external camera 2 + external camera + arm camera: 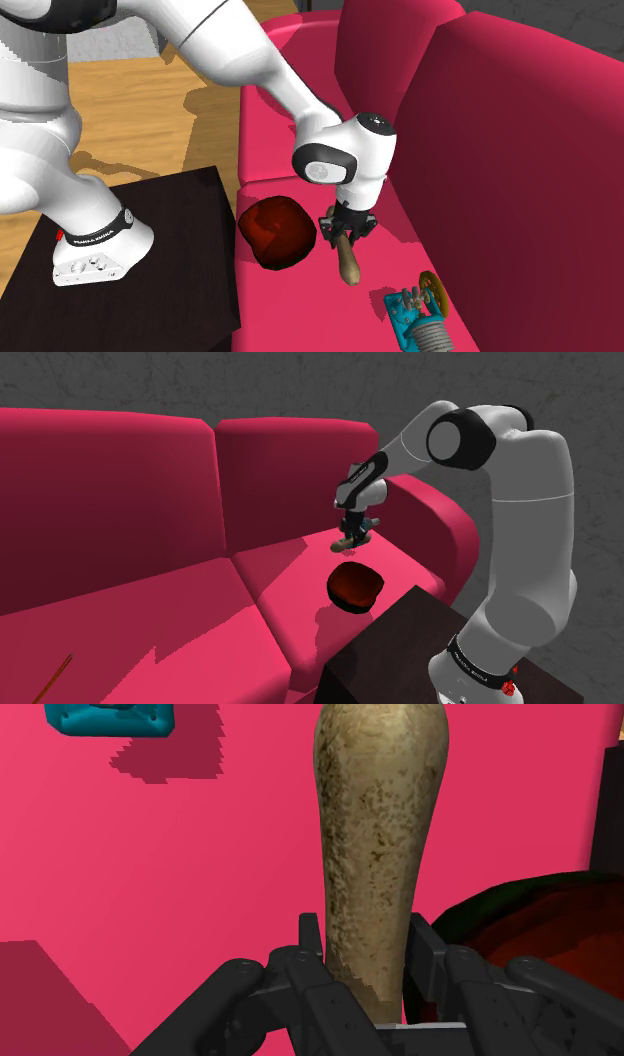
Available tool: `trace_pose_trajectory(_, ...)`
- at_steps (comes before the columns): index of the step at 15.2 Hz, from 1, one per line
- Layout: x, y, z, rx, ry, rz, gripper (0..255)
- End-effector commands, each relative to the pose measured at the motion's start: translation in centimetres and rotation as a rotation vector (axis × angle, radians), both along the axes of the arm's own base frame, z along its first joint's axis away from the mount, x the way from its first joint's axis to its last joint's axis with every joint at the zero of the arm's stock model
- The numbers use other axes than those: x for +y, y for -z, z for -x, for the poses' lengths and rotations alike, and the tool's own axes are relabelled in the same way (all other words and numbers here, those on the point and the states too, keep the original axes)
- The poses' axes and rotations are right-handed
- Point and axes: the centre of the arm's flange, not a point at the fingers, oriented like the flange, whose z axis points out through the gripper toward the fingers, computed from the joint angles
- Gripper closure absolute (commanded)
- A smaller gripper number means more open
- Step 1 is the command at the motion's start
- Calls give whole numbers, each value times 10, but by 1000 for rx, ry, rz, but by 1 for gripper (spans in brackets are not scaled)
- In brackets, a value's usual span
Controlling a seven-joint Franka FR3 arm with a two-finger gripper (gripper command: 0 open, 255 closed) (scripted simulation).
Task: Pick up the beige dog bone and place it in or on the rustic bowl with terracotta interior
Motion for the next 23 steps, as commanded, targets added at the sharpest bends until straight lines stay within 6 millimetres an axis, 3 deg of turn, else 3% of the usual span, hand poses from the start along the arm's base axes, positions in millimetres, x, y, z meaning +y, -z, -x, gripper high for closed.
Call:
trace_pose_trajectory(1, 0, -11, 1, 0, 0, 0, 255)
trace_pose_trajectory(10, 0, -53, 1, 0, 0, 0, 255)
trace_pose_trajectory(23, 114, -55, 129, 0, 0, 0, 255)
